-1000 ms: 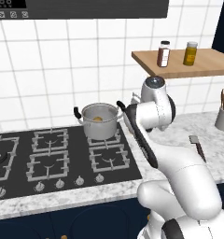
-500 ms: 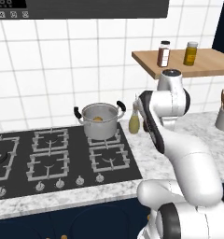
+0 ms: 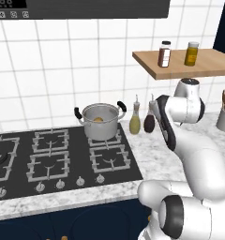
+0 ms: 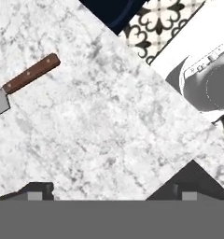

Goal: Put the tomato and potato in the pot. Retrieve the spatula and lightly stir the vegetables in the pot.

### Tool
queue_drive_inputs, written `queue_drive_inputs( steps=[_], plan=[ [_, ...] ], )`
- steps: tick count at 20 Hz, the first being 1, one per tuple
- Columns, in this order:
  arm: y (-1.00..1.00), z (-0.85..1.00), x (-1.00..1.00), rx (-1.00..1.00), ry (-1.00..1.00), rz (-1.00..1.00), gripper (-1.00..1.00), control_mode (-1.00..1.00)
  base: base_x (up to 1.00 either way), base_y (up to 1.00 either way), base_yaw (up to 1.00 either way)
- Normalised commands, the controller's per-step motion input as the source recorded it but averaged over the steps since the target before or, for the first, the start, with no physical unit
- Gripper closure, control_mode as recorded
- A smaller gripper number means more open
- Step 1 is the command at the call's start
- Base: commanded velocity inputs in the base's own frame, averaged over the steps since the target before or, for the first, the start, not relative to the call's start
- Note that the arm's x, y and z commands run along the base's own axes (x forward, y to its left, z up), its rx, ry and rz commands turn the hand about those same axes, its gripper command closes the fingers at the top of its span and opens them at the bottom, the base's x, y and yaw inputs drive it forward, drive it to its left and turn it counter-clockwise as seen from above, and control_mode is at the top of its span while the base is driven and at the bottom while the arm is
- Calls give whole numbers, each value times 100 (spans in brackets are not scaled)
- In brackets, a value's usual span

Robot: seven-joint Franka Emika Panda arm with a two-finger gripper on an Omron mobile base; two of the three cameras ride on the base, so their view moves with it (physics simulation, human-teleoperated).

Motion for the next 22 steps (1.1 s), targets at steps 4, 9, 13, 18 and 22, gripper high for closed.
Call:
queue_drive_inputs(
  steps=[4, 9, 13, 18, 22],
  plan=[
    [-34, -44, -4, 14, -7, -72, -100, -100, 0, 0, 0],
    [-57, -23, -27, 18, -15, -54, -100, -100, 0, 0, 0],
    [-43, -27, -29, 15, -15, -58, -100, -100, 0, 0, 0],
    [-23, -39, -11, 13, -8, -68, -100, -100, 0, 0, 0],
    [-16, -44, 2, 5, -1, -57, -100, -100, 0, 0, 0]
  ],
)
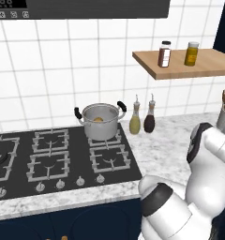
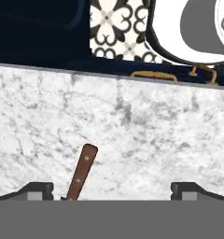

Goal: Put the tomato and potato in the pot. Retrieve the spatula and lightly stir the vegetables in the pot.

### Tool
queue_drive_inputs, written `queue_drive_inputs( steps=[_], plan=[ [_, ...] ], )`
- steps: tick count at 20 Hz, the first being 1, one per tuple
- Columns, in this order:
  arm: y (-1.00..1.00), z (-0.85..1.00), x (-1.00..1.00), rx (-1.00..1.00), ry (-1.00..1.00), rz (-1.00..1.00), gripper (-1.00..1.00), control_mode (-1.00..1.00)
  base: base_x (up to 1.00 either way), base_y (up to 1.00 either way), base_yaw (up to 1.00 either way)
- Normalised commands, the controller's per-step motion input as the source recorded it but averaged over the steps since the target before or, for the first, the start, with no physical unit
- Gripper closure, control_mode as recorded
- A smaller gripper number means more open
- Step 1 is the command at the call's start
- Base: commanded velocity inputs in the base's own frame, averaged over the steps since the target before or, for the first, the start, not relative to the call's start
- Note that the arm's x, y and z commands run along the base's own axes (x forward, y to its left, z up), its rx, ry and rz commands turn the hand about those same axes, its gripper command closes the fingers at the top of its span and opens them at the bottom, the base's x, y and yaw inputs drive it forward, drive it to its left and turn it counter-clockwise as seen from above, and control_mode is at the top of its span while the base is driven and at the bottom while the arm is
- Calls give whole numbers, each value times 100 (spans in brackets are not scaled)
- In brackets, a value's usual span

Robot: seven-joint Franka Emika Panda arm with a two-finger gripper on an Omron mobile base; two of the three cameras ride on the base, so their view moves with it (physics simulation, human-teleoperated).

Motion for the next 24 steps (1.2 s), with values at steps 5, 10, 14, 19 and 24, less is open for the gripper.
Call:
queue_drive_inputs(
  steps=[5, 10, 14, 19, 24],
  plan=[
    [-17, -49, 22, 13, 0, -46, -100, -100, 0, 0, 0],
    [0, -35, 62, 17, -1, -34, -100, -100, 0, 0, 0],
    [-2, -28, 61, 16, 0, -32, -100, -100, 0, 0, 0],
    [-9, -31, 51, 18, 0, -32, -100, -100, 0, 0, 0],
    [-1, -36, 54, 15, 0, -28, -100, -100, 0, 0, 0]
  ],
)
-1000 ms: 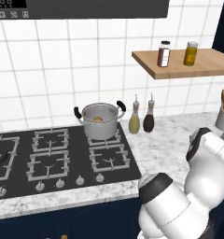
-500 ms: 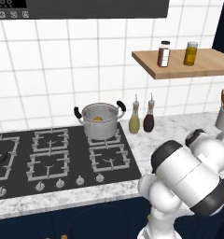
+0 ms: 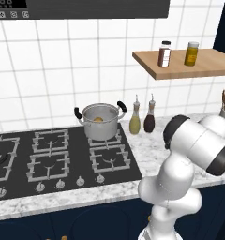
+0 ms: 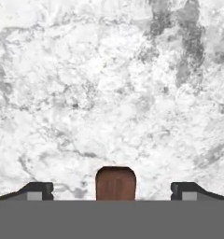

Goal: Put the tomato and potato in the pot. Retrieve the spatula and lightly stir the vegetables in the pot.

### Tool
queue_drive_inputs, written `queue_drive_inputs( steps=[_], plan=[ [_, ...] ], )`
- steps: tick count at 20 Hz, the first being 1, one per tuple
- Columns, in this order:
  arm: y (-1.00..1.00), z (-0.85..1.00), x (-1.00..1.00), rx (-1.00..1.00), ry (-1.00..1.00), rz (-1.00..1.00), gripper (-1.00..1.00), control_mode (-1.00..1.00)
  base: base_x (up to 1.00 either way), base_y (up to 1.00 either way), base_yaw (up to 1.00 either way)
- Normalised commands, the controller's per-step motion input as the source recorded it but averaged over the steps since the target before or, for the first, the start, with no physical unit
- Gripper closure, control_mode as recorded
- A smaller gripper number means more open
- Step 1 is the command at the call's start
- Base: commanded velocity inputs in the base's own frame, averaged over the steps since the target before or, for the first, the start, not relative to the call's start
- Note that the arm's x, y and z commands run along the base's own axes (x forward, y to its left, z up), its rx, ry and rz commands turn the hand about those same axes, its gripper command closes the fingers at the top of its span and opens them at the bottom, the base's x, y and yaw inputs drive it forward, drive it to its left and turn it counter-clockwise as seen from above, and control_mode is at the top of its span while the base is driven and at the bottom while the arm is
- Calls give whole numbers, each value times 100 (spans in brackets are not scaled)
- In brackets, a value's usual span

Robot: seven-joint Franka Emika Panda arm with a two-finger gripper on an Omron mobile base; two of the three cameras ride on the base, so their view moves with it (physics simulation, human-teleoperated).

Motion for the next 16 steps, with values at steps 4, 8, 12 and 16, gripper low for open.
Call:
queue_drive_inputs(
  steps=[4, 8, 12, 16],
  plan=[
    [0, -40, 39, 10, 0, -24, -100, -100, 0, 0, 0],
    [0, -39, 17, 5, 0, -22, 100, -100, 0, 0, 0],
    [0, -25, 1, 4, 0, -17, 100, -100, 0, 0, 0],
    [0, 7, 0, 3, 0, -5, 100, -100, 0, 0, 0]
  ],
)
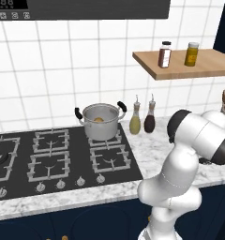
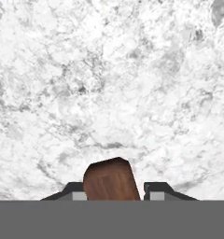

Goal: Put the tomato and potato in the pot. Retrieve the spatula and lightly stir the vegetables in the pot.

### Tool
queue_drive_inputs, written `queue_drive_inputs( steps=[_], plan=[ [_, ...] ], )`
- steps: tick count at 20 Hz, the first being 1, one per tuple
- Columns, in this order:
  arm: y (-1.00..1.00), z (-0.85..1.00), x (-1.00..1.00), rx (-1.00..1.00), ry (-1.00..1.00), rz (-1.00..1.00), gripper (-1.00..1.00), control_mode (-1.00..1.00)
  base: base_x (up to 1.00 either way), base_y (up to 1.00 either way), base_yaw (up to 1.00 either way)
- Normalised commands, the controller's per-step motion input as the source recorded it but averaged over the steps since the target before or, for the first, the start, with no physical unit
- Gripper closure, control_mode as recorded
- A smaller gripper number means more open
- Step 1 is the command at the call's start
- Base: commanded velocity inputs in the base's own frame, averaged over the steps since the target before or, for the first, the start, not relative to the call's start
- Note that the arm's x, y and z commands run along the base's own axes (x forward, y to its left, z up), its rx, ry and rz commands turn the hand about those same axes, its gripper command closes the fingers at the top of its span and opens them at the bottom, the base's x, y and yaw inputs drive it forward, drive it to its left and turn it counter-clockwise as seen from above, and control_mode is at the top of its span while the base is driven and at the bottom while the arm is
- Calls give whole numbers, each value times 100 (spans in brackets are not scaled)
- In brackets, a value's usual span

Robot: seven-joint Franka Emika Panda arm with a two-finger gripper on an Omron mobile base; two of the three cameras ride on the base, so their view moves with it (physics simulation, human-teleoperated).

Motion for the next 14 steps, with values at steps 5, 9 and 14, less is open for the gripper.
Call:
queue_drive_inputs(
  steps=[5, 9, 14],
  plan=[
    [0, 85, -2, 10, 1, 4, 100, -100, 0, 0, 0],
    [5, 100, -4, 2, 1, 16, 100, -100, 0, 0, 0],
    [2, 100, 0, 0, 10, 17, 100, -100, 0, 0, 0]
  ],
)
